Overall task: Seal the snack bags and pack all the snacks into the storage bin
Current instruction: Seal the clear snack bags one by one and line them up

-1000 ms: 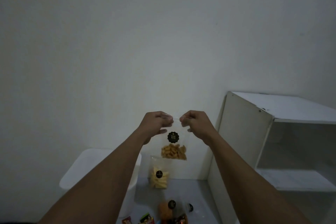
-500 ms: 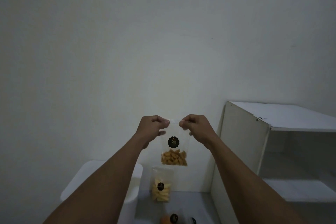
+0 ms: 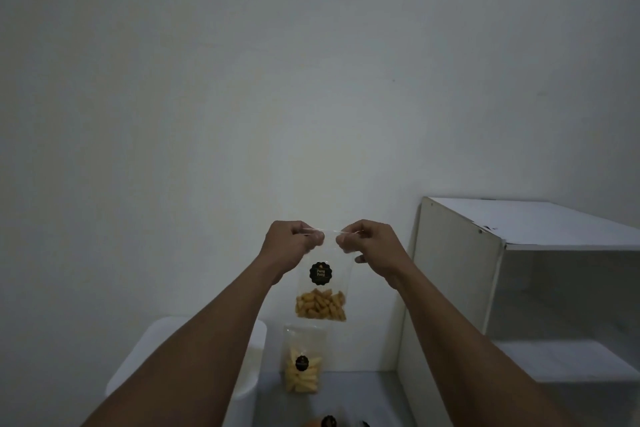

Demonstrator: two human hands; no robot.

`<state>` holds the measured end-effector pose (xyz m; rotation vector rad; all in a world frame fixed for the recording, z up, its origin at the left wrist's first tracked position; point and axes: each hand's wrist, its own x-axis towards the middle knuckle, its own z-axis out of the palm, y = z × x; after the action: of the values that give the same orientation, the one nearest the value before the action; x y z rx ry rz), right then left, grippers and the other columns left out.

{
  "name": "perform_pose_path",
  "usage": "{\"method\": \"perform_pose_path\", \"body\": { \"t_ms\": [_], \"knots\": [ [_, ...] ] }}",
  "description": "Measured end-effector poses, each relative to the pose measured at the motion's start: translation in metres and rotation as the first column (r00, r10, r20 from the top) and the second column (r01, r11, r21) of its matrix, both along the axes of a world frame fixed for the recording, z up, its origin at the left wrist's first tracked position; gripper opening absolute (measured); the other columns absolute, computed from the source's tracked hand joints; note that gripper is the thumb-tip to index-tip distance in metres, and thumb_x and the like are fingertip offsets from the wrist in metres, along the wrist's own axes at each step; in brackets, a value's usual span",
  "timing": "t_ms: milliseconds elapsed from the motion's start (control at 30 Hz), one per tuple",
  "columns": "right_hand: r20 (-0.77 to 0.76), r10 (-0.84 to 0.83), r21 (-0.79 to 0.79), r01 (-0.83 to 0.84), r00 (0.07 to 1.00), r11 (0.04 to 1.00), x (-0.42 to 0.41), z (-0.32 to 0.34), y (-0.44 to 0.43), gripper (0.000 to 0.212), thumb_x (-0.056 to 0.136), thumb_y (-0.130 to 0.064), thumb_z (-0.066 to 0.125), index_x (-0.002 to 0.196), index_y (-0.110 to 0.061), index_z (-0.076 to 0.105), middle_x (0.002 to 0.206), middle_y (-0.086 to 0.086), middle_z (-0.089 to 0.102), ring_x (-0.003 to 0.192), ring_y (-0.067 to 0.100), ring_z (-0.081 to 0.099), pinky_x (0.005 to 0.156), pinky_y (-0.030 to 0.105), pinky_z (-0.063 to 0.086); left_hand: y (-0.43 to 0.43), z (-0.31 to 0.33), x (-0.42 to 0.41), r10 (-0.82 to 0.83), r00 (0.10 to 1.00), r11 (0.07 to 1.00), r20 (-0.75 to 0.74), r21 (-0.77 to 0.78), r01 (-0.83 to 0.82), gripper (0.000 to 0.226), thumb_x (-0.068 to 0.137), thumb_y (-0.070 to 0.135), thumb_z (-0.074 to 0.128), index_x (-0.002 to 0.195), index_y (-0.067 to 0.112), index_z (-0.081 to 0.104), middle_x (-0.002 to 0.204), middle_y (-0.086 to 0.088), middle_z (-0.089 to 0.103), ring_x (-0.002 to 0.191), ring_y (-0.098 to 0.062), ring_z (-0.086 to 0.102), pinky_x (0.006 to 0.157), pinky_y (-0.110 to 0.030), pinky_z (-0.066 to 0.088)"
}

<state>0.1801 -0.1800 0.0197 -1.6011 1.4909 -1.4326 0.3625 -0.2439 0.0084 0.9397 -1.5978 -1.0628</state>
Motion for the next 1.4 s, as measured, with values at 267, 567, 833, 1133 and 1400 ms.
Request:
{"method": "perform_pose_path", "body": {
  "t_ms": [267,567,833,1133,1400],
  "knots": [
    [-0.004,-0.059,0.000,0.059,0.998,0.998,-0.008,0.001,0.006,0.008,0.088,-0.010,0.068,0.080,-0.012,0.072,0.082,0.004,0.077,0.075,0.012,0.065,0.066,0.026,0.047,0.001,-0.003,0.006,-0.115,0.976,0.985,-0.184,0.106,0.136,0.018,0.084,0.015,0.077,0.094,0.000,0.074,0.096,-0.015,0.075,0.090,-0.022,0.073,0.083,-0.036,0.061],
    [-0.069,-0.047,-0.010,0.046,0.997,0.999,0.007,0.001,0.005,0.008,0.089,-0.014,0.067,0.083,-0.013,0.073,0.082,0.003,0.075,0.077,0.014,0.065,0.067,0.027,0.049,0.002,-0.002,0.005,-0.050,0.989,0.999,-0.138,0.015,0.052,0.010,0.087,0.010,0.073,0.088,0.000,0.074,0.088,-0.016,0.074,0.083,-0.021,0.073,0.086,-0.038,0.060],
    [-0.059,-0.079,-0.077,0.074,0.995,0.994,0.009,-0.003,0.004,0.009,0.083,-0.016,0.078,0.086,-0.008,0.076,0.074,0.005,0.076,0.064,0.012,0.065,0.067,0.028,0.056,0.002,0.000,0.010,-0.113,0.989,0.993,-0.095,0.005,0.114,0.010,0.088,0.010,0.072,0.088,0.000,0.071,0.088,-0.015,0.075,0.079,-0.019,0.072,0.079,-0.030,0.059],
    [-0.051,-0.070,-0.051,0.067,0.996,0.996,0.003,0.000,0.007,0.007,0.084,-0.006,0.074,0.086,0.000,0.076,0.076,0.010,0.075,0.065,0.016,0.067,0.073,0.033,0.061,-0.002,-0.002,0.011,-0.134,0.983,0.985,-0.128,0.087,0.146,0.021,0.088,0.024,0.073,0.090,0.003,0.075,0.094,-0.003,0.077,0.096,-0.015,0.070,0.088,-0.038,0.057],
    [-0.230,-0.138,-0.026,0.135,0.963,0.990,0.011,-0.002,0.001,0.011,0.088,-0.017,0.068,0.081,-0.012,0.075,0.073,0.001,0.074,0.065,0.013,0.064,0.072,0.036,0.058,-0.005,0.000,-0.001,0.085,0.994,0.993,0.063,-0.091,-0.079,0.016,0.085,0.033,0.075,0.087,0.017,0.078,0.093,0.008,0.075,0.094,-0.011,0.067,0.084,-0.026,0.048]
  ]
}}
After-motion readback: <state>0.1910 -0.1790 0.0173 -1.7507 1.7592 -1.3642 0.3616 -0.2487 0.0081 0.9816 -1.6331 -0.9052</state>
